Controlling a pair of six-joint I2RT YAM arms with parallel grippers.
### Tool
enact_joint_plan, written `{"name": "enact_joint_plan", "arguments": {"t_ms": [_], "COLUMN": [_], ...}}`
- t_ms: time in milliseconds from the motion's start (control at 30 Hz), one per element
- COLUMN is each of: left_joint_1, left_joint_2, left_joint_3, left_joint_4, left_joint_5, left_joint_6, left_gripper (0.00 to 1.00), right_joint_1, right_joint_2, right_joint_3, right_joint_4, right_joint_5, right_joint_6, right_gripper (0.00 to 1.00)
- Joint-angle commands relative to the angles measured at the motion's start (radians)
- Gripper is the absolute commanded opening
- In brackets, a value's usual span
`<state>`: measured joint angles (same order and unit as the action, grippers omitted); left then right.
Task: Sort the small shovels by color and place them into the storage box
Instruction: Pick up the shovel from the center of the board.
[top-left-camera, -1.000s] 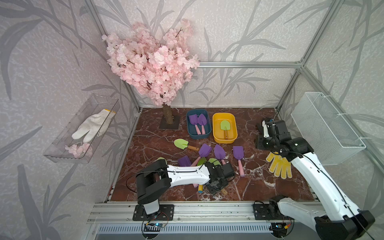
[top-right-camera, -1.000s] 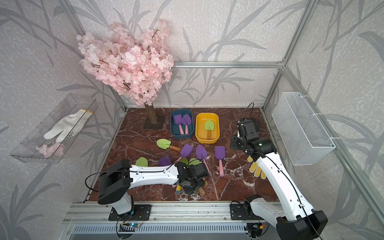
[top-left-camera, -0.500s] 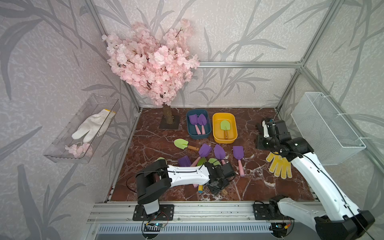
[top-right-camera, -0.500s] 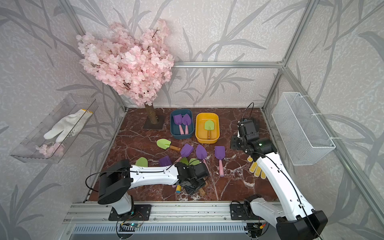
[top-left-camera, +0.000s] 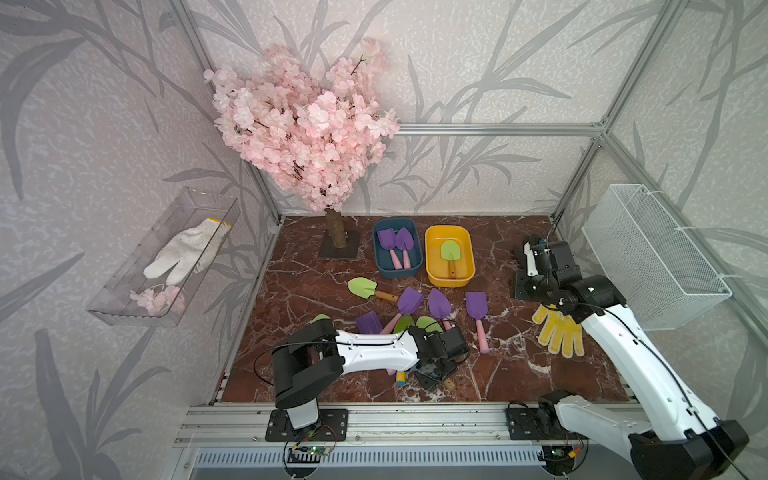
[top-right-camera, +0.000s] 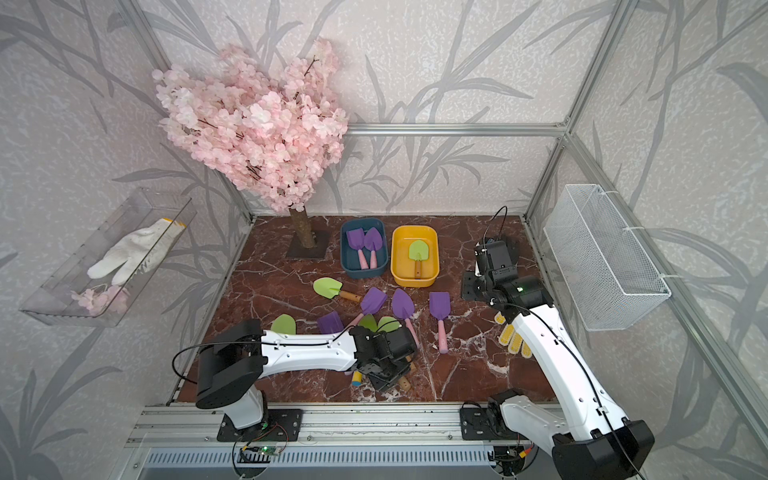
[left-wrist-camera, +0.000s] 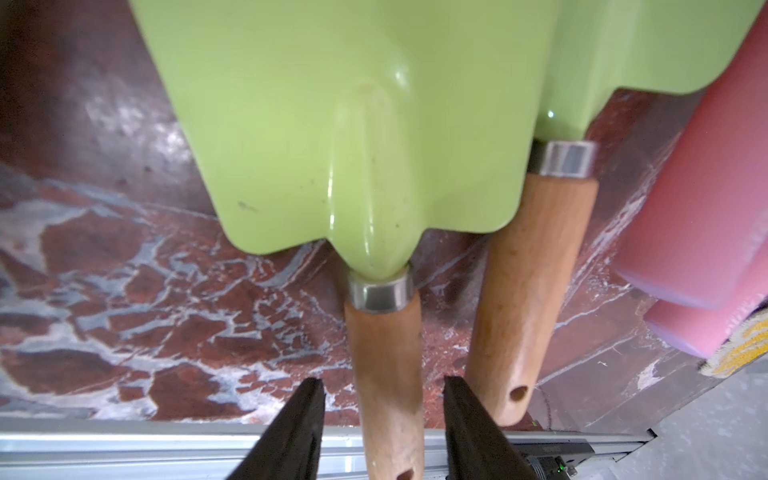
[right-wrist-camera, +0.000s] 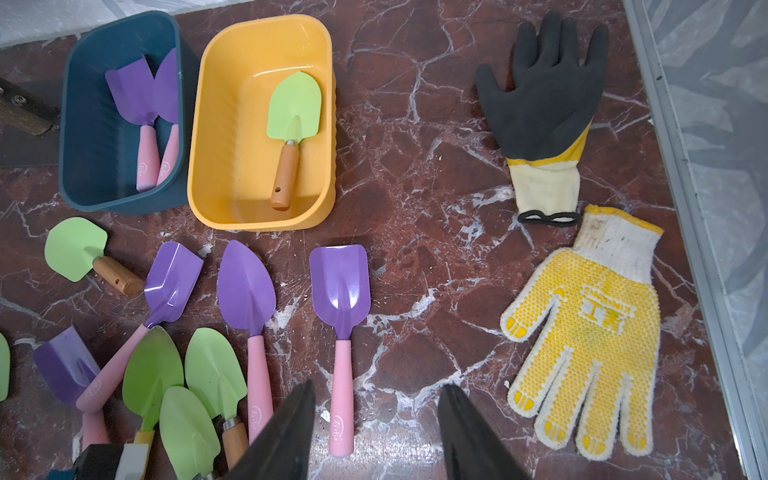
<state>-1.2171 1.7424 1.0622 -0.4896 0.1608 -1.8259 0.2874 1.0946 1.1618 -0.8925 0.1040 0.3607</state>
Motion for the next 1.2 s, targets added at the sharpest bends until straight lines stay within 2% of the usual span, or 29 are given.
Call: {"name": "enact_joint_plan", "arguments": {"t_ms": [0,1167], "left_joint_1": [0.004,0.01], "left_joint_2": [0.012,0.005], "left_joint_3": [-0.017,-0.045], "left_joint_4": [0.002,0.042], "left_joint_5": [0.007,0.01], "left_joint_6": [-0.013,-0.015], "left_gripper": [0.49,0.39], "right_joint_1": [-0.007,-0.007], "right_joint_2": [-0.007,0.003], "right_joint_3": [-0.01,-0.005], "right_joint_4": [0.006,0.005], "right_joint_5": [0.005,0.001], "right_joint_6": [-0.012,-0.017], "right_gripper": [0.53,0.53]}}
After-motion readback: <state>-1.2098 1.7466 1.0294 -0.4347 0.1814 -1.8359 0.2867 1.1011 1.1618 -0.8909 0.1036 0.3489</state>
